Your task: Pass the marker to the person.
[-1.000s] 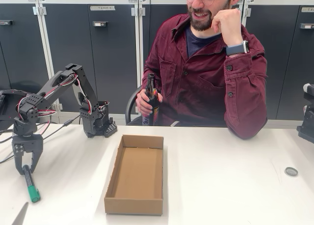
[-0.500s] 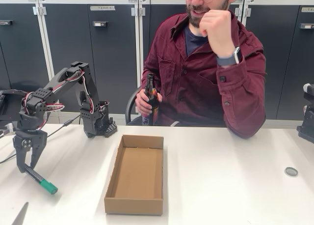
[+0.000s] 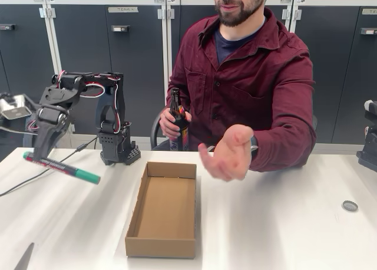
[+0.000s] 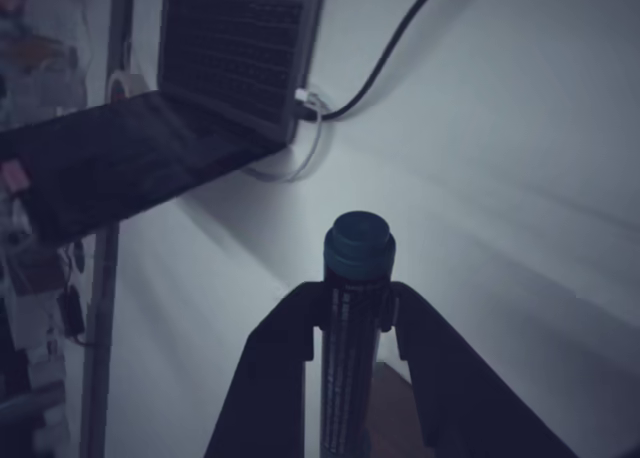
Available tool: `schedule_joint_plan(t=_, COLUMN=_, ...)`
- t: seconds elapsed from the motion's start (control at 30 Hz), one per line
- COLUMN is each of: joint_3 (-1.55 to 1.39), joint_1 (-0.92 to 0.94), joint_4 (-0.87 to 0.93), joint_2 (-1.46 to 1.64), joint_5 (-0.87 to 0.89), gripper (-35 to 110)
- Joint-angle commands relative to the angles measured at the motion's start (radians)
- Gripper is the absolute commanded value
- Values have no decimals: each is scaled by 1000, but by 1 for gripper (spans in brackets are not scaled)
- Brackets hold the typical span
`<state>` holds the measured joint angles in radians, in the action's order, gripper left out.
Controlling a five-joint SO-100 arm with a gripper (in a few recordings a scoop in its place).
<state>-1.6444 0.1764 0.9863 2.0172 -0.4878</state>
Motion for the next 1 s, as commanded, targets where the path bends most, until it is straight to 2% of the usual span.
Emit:
schedule_joint_plan(t=0.0, joint_3=115, joint_1=-149, joint_4=9, joint_2=101, joint_5=-67, gripper=-5)
schedule_joint_plan(t=0.2, joint_3=430, joint_1=-357, joint_4=97, joint_2=0, joint_5=-91, gripper=-5)
schedule_joint_plan(t=0.47, joint_3=727, joint_1=-466, joint_4=166, joint_2=-198, joint_5=-150, gripper=-5)
schedule_joint_plan(t=0.6, joint_3=833, joint_1=-486, joint_4=196, joint_2=-324, joint_5=-110, gripper=-5)
schedule_joint_plan(t=0.97, joint_3=902, joint_1=-414, joint_4=-54, joint_2=-609, joint_5=-103, gripper=-5)
